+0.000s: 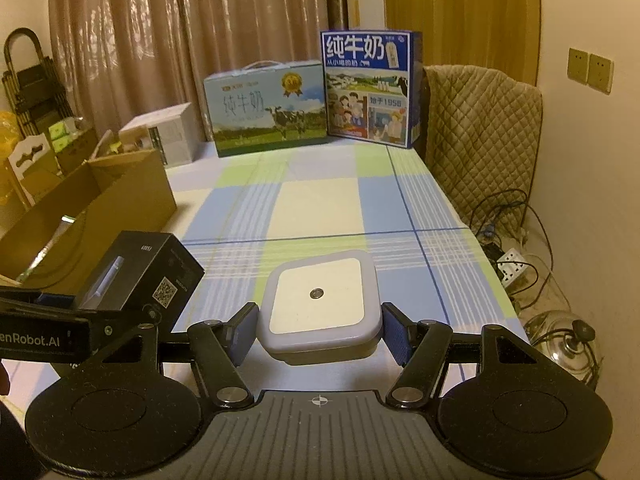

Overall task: Organize objects
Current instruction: 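Lift and carry the black box and white night light over the cardboard box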

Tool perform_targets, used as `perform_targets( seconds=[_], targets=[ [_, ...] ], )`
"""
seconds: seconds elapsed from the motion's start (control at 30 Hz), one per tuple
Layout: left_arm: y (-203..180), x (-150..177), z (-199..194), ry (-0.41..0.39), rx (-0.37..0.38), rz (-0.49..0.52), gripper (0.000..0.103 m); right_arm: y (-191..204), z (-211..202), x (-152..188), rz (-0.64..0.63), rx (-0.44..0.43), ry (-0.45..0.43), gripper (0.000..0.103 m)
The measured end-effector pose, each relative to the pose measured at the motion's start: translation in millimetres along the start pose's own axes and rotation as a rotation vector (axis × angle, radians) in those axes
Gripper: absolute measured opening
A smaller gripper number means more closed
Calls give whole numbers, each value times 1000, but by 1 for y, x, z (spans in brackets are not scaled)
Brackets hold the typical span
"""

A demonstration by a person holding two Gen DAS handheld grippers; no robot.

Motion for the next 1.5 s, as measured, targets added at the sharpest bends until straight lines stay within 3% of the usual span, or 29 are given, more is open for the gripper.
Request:
perform_targets(
  seconds=[0.47,1.03,1.5],
  targets=[
    [3,16,-41,-32,-15,-5,77,22,-27,1,-6,-30,-26,62],
    [8,10,-68,-75,-33,11,77,41,-40,-5,-26,-51,-36,62],
    [53,-18,-106,-125,-101,27,77,90,-33,-31,-63,-137,-50,62]
  ],
)
Point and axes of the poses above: each gripper's, at about its wrist camera, not at the fingertips, and z roughly the way its jaws point, y to its left, x to its underside, the point moved 9 cm from there along z, roughly the way its jaws point, and after that the axes turned 6 degrees about y, right-handed, at the moved point
